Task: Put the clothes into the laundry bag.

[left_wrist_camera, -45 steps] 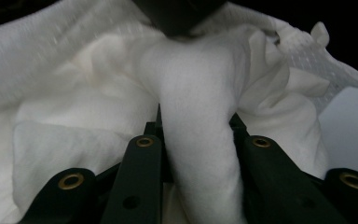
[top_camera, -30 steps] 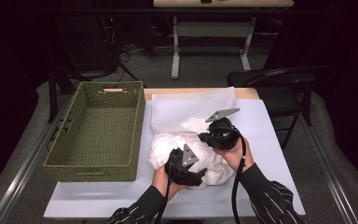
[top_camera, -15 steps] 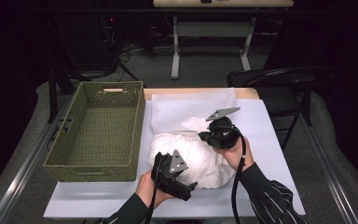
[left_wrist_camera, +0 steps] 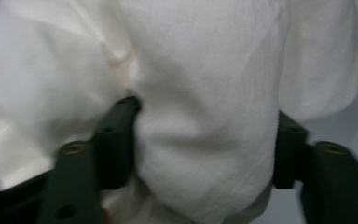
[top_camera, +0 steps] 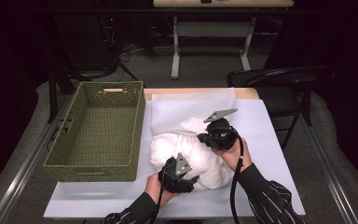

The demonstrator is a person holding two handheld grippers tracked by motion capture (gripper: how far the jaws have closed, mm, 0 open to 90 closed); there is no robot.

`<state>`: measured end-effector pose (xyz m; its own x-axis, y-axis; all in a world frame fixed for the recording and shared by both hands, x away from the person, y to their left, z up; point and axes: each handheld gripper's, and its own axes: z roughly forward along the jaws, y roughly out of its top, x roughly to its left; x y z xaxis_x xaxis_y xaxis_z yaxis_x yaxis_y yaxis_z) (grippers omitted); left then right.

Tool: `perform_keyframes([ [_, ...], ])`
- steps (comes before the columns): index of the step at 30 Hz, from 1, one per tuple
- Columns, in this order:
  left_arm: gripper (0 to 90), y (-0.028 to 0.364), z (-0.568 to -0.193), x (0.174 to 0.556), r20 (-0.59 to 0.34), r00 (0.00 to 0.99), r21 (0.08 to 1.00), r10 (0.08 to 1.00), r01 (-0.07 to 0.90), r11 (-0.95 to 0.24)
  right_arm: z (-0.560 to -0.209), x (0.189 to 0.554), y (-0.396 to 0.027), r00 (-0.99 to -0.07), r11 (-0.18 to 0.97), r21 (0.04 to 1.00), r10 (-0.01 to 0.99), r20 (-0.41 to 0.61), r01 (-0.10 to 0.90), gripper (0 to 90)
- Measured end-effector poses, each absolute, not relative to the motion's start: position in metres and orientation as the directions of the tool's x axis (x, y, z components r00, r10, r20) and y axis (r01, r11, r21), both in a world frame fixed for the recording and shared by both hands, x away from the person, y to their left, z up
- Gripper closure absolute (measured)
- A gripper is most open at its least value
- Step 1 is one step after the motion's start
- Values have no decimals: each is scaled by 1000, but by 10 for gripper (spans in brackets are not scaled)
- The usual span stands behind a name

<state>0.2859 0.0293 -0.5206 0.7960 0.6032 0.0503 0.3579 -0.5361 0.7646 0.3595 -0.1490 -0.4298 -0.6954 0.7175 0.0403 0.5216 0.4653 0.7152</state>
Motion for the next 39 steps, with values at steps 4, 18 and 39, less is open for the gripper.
perform_keyframes([
  [4, 675, 29, -523, 292, -9, 786, 795, 618, 381, -473, -428, 356, -143, -706, 464, 730, 708, 35, 501, 899],
  [18, 736, 4, -481, 333, 13, 686, 883, 727, 334, -330, -397, 346, -156, -714, 373, 809, 696, 80, 455, 900],
  [39, 173, 33, -489, 310, 11, 773, 812, 635, 364, -457, -423, 359, -164, -686, 403, 754, 723, 85, 518, 895],
])
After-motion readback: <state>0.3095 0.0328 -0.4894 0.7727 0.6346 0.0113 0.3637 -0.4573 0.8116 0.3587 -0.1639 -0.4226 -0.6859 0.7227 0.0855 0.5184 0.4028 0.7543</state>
